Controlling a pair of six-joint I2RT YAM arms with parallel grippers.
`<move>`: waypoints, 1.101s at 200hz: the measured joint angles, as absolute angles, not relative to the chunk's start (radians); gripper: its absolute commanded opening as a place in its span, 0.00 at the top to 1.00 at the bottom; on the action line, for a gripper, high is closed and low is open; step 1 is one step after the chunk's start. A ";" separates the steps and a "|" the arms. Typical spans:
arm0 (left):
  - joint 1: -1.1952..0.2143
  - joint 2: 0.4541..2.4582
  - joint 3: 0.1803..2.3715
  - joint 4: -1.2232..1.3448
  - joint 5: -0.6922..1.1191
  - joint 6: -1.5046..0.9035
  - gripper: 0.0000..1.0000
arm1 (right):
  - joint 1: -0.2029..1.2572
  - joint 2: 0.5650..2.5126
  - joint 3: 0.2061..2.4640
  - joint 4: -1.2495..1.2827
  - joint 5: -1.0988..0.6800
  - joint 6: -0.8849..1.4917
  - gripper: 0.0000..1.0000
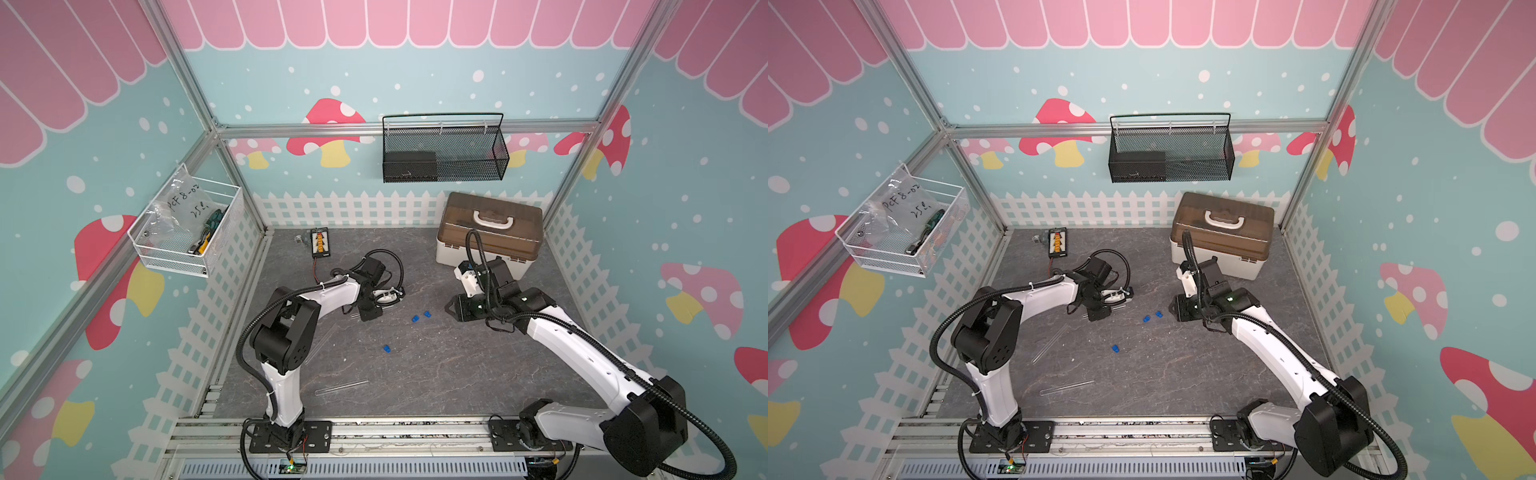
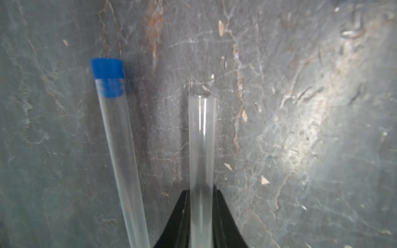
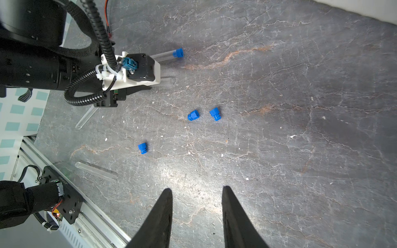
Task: Insert stoppers into test tubes
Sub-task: Pick up the test tube at the center of the board.
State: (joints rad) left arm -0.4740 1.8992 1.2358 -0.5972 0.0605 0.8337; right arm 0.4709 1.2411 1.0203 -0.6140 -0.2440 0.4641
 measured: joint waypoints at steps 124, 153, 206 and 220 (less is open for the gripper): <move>-0.499 1.531 0.891 -0.216 0.392 0.841 0.83 | 0.471 1.358 1.034 -0.503 -0.470 0.622 0.49; -0.505 1.525 0.876 -0.159 0.447 0.842 0.83 | 0.471 1.410 1.067 -0.475 -0.540 0.645 0.49; -0.532 1.525 0.854 -0.114 0.512 0.844 0.83 | 0.484 1.513 1.137 -0.458 -0.614 0.648 0.50; -0.533 1.524 0.850 -0.103 0.523 0.845 0.83 | 0.497 1.539 1.149 -0.457 -0.618 0.646 0.52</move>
State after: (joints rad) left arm -0.5327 1.5238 0.8505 -0.1032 0.5232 0.8448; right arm 0.4973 1.5394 1.1492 -0.4568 -0.6178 0.6460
